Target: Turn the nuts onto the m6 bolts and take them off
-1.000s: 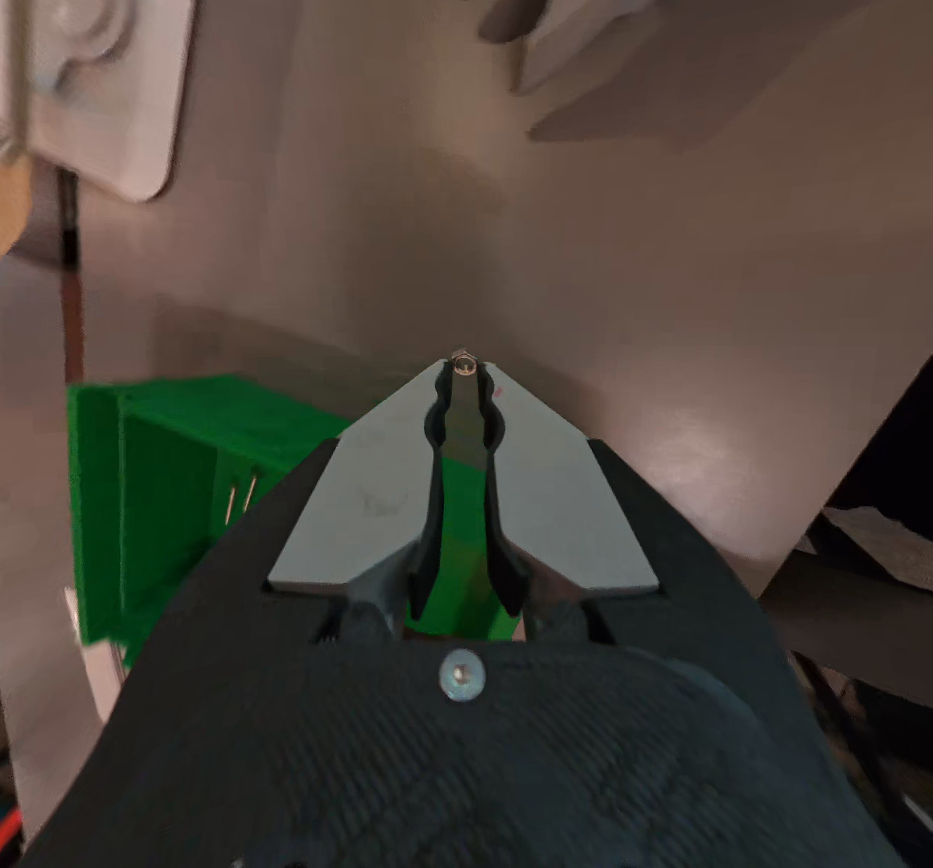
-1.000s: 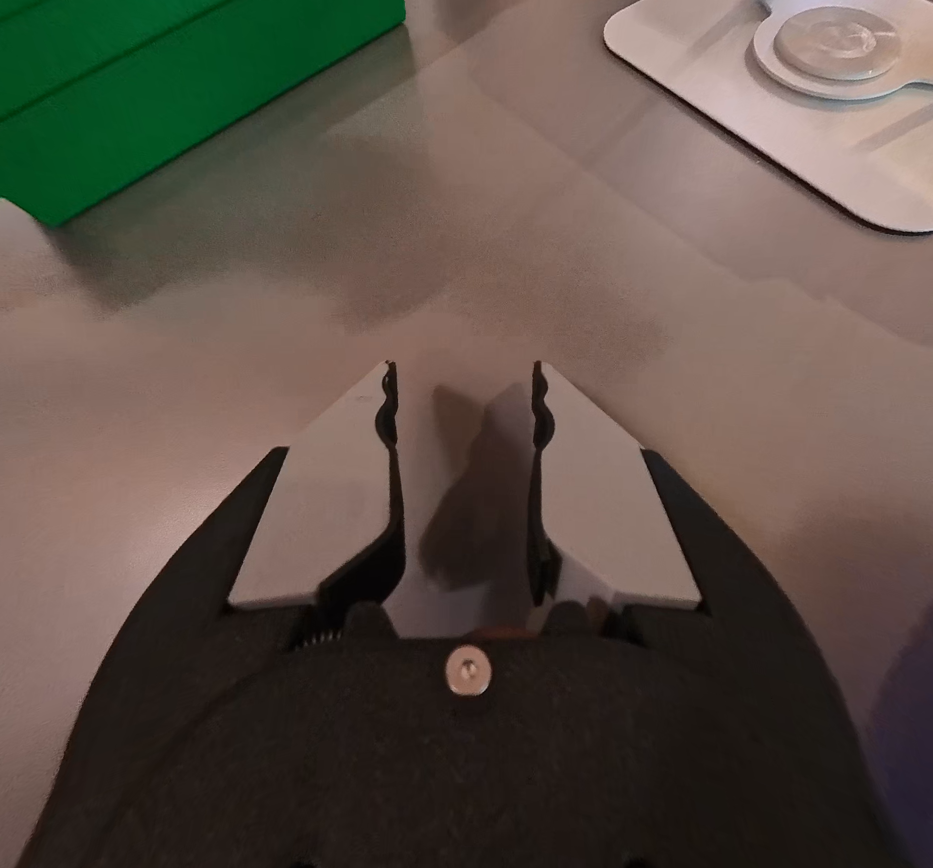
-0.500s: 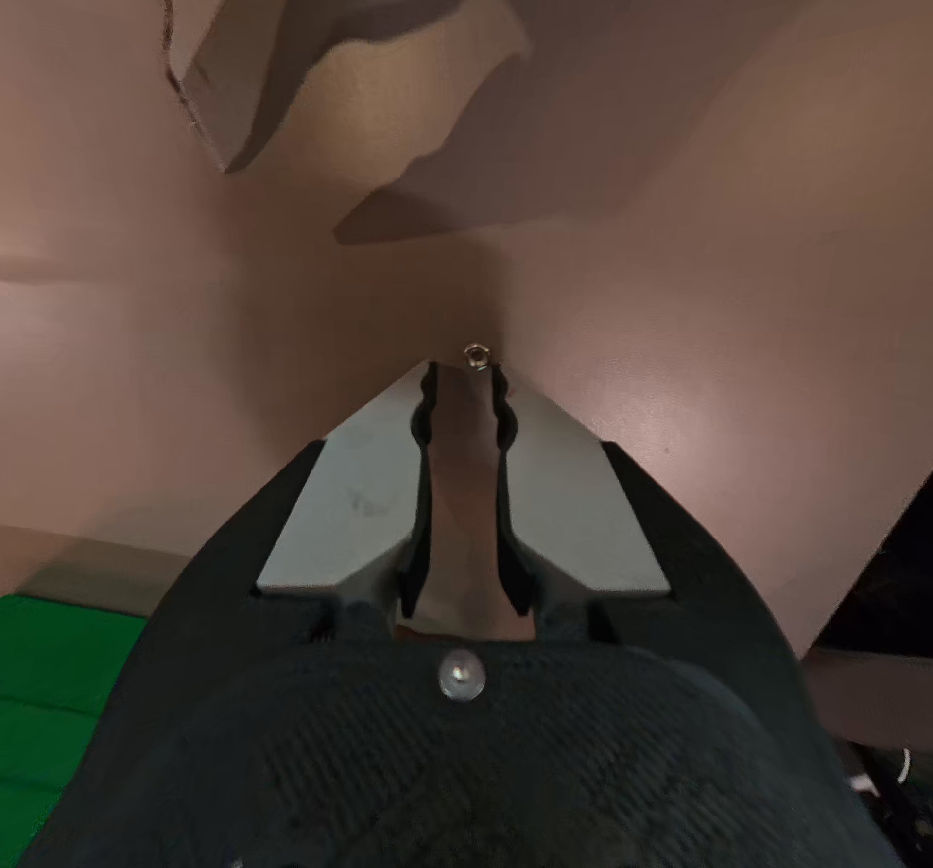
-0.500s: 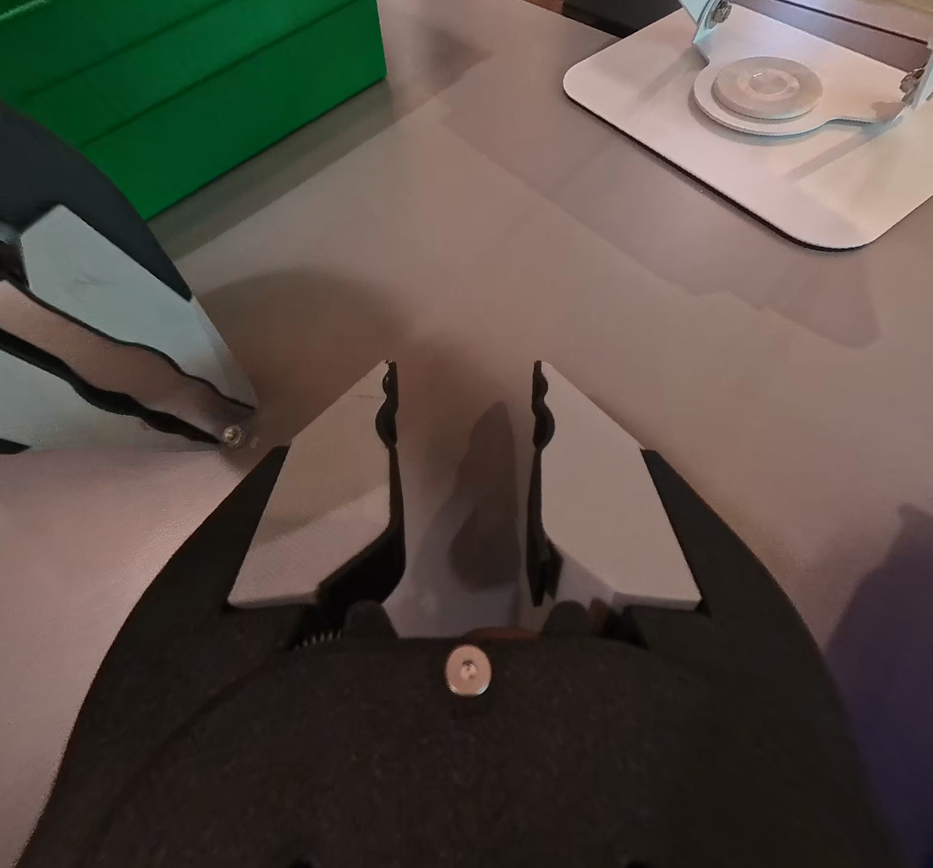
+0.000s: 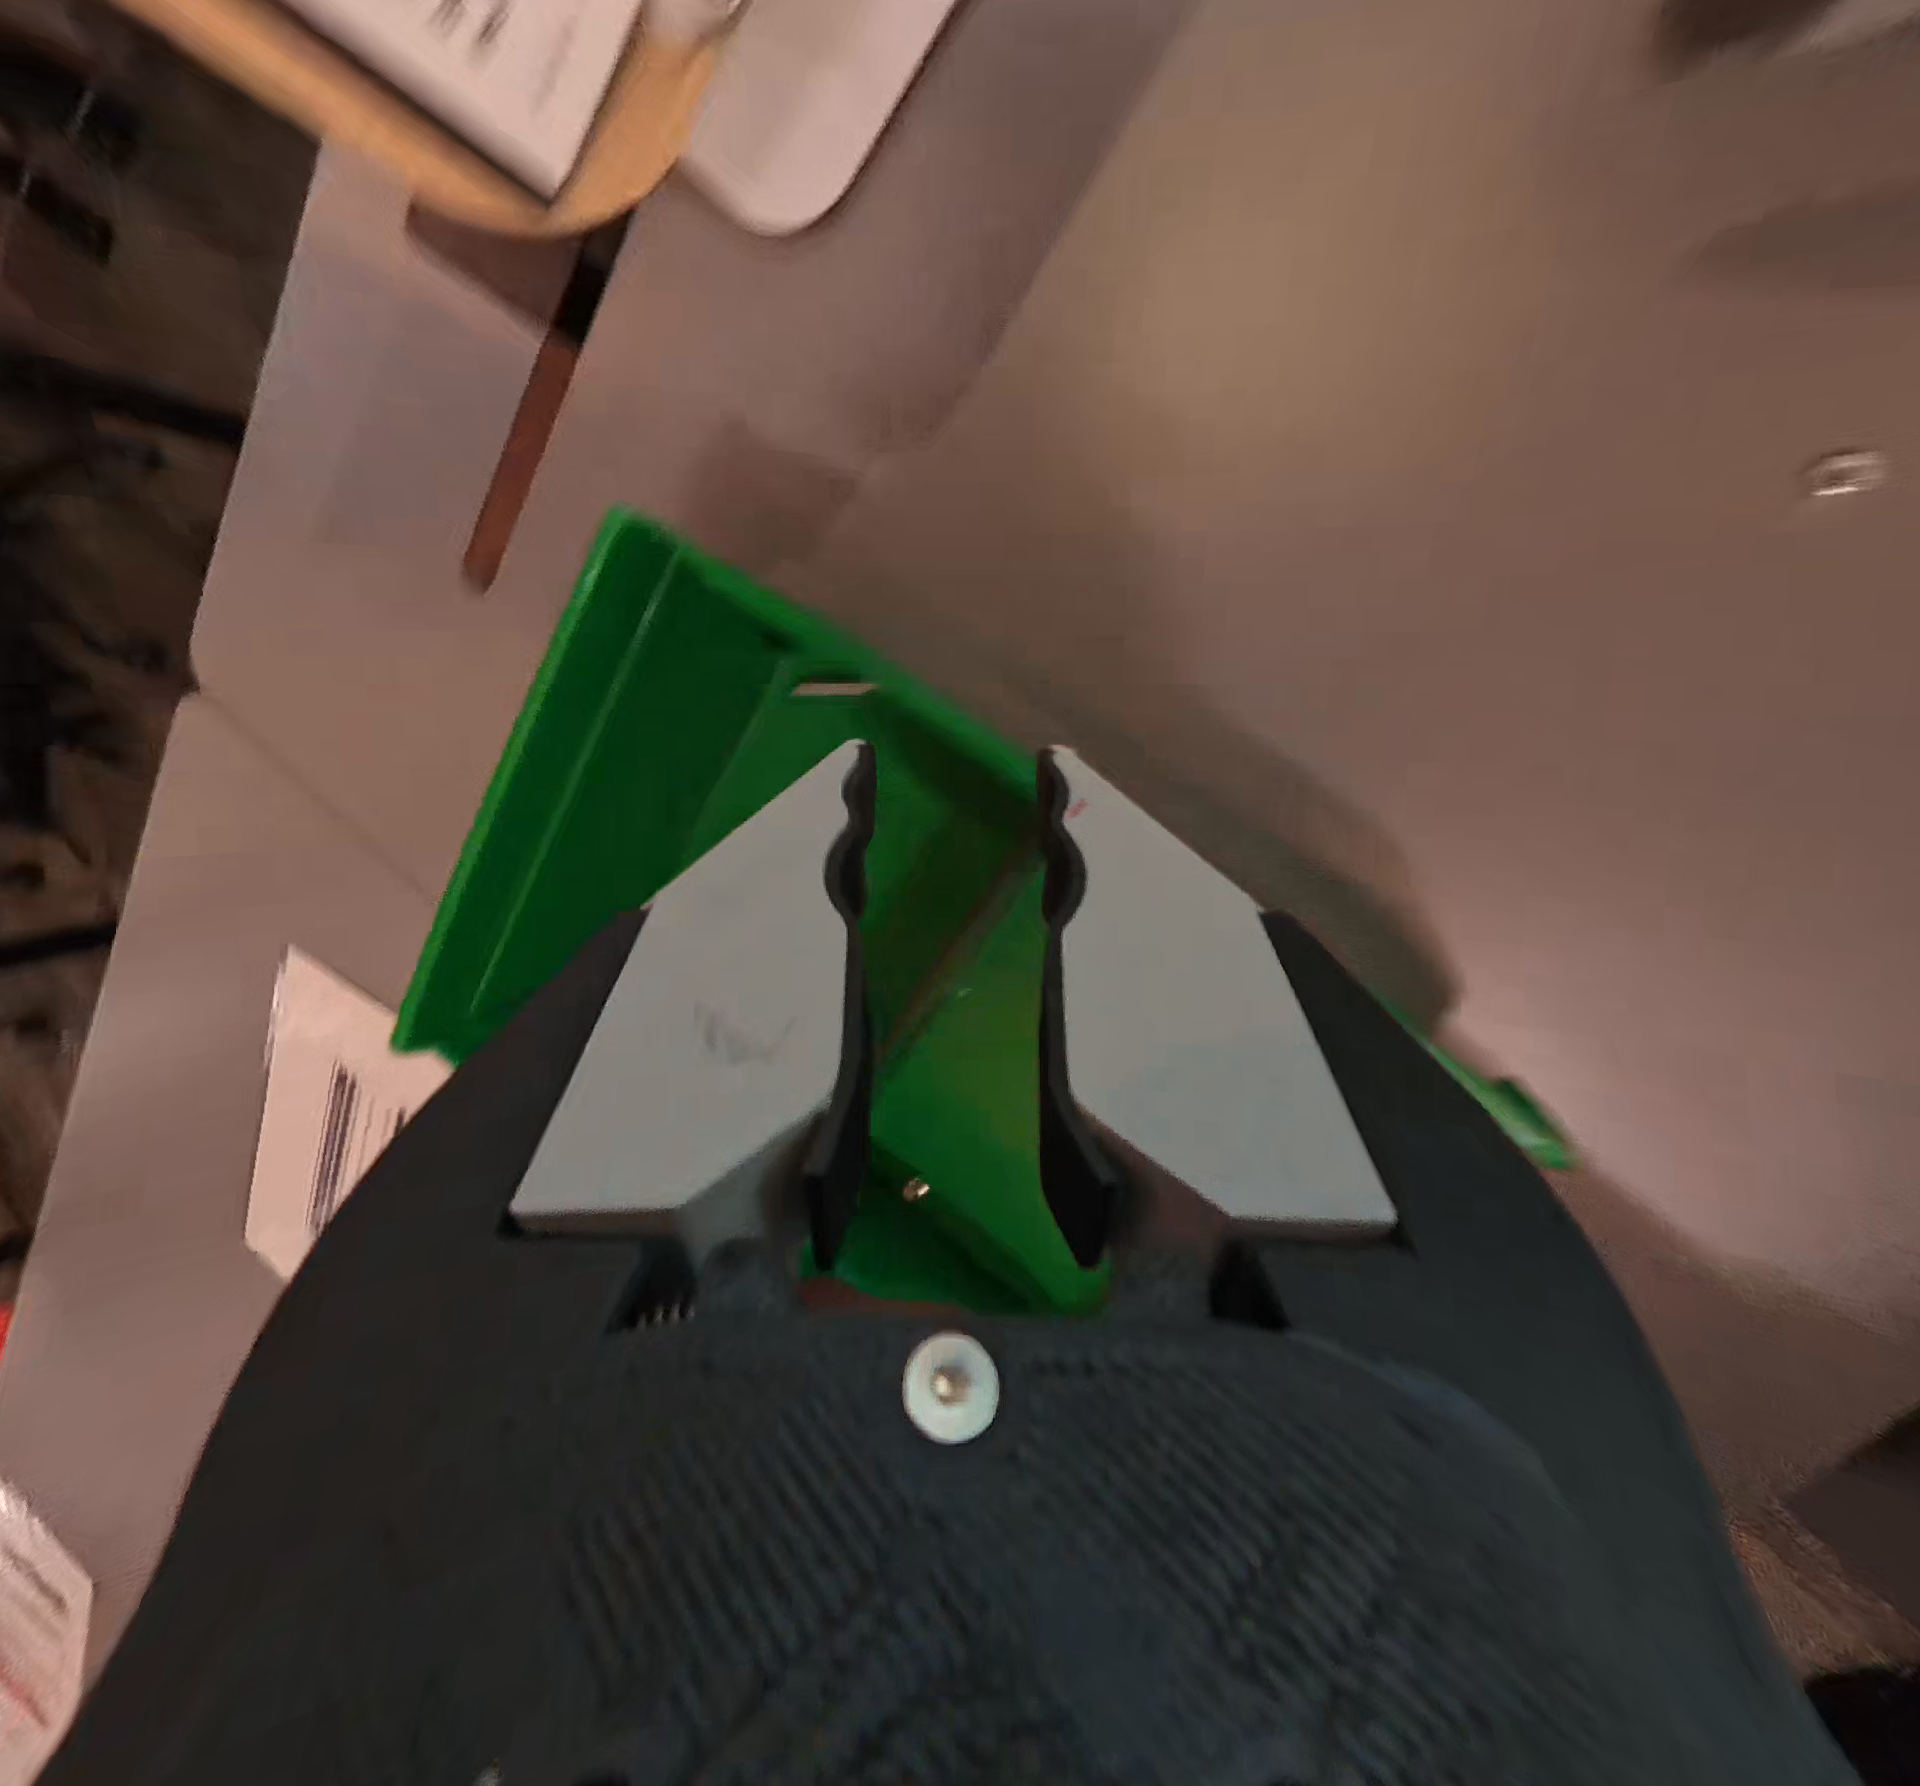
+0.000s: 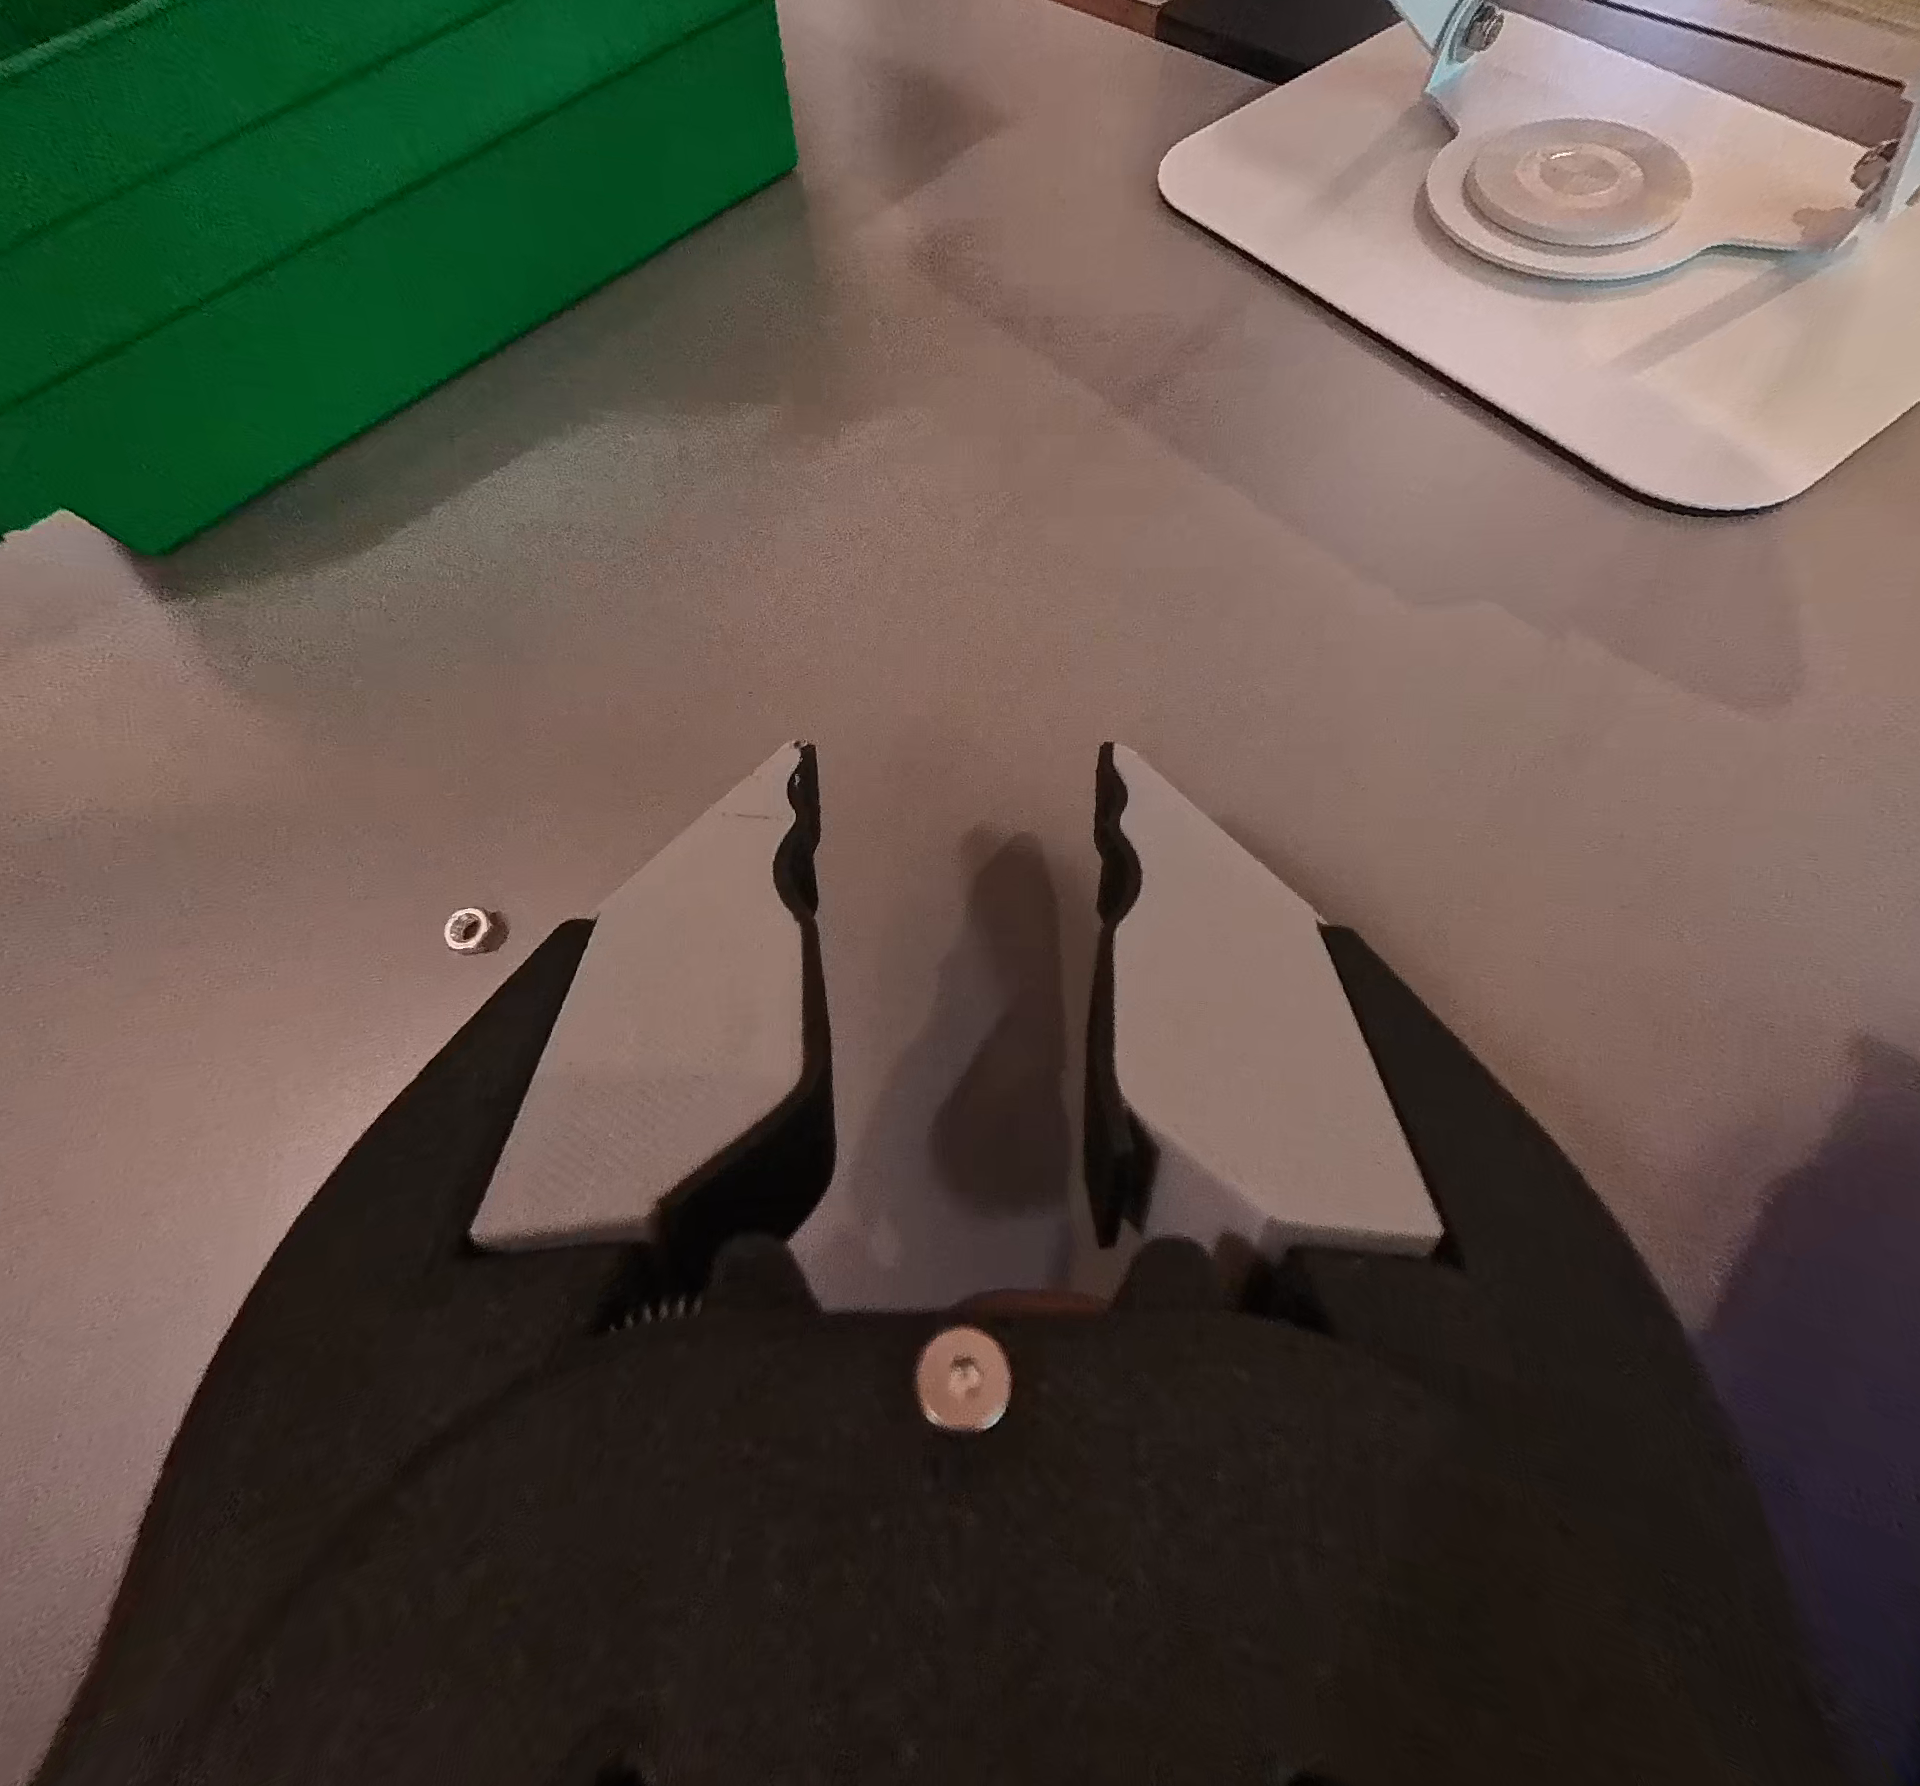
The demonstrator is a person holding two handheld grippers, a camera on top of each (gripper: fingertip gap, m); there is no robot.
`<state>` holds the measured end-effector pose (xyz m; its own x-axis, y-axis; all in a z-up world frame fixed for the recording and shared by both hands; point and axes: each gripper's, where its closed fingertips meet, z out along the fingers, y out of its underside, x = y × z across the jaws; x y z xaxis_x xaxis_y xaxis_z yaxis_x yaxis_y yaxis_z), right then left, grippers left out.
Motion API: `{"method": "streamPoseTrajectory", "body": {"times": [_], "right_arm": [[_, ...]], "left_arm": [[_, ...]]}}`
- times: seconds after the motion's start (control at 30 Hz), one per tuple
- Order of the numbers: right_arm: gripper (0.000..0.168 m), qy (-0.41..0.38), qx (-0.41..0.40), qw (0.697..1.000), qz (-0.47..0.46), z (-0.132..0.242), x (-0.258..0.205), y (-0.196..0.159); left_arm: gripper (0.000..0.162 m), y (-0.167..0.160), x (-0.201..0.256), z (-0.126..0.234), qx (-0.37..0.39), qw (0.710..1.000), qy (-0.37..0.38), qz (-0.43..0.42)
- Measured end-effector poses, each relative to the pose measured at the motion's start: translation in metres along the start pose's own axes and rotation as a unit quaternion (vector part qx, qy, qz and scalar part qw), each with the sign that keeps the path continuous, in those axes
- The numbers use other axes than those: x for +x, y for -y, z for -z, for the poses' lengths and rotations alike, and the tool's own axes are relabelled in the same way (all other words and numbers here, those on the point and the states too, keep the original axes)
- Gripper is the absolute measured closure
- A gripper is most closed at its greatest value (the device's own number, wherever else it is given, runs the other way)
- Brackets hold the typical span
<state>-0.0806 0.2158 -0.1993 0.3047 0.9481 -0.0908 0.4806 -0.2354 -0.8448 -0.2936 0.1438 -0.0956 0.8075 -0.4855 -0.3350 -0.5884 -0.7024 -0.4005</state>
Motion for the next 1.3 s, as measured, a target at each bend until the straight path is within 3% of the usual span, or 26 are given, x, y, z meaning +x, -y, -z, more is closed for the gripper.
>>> {"method": "streamPoseTrajectory", "body": {"times": [0.03,0.17,0.27,0.43,0.6,0.7,0.83,1.3], "right_arm": [[0.117,0.001,-0.002,1.0,0.001,-0.001,-0.001,-0.001],[0.117,0.003,-0.011,1.0,0.008,-0.004,-0.004,-0.005],[0.117,0.004,-0.018,1.0,0.009,-0.006,-0.004,-0.008],[0.117,0.013,-0.021,1.0,0.004,-0.008,-0.006,-0.01],[0.117,0.029,-0.028,0.999,0.001,-0.011,-0.013,-0.013],[0.117,0.038,-0.033,0.999,0.002,-0.012,-0.017,-0.015],[0.117,0.047,-0.034,0.998,0.003,-0.012,-0.022,-0.015],[0.118,0.041,-0.026,0.999,0.009,-0.008,-0.022,-0.011]], "left_arm": [[0.131,-0.014,-0.021,-0.006,-0.014,1.0,0.01,0.016],[0.129,-0.06,-0.072,-0.045,-0.058,0.998,0.004,0.03],[0.129,-0.085,-0.087,-0.074,-0.097,0.995,-0.015,-0.026],[0.132,-0.111,-0.087,-0.111,-0.146,0.979,-0.065,-0.13],[0.131,-0.124,-0.088,-0.138,-0.172,0.967,-0.091,-0.164],[0.133,-0.123,-0.087,-0.141,-0.171,0.969,-0.128,-0.126],[0.148,-0.126,-0.079,-0.139,-0.174,0.966,-0.17,-0.092],[0.157,-0.13,-0.081,-0.113,-0.182,0.973,-0.085,-0.114]]}}
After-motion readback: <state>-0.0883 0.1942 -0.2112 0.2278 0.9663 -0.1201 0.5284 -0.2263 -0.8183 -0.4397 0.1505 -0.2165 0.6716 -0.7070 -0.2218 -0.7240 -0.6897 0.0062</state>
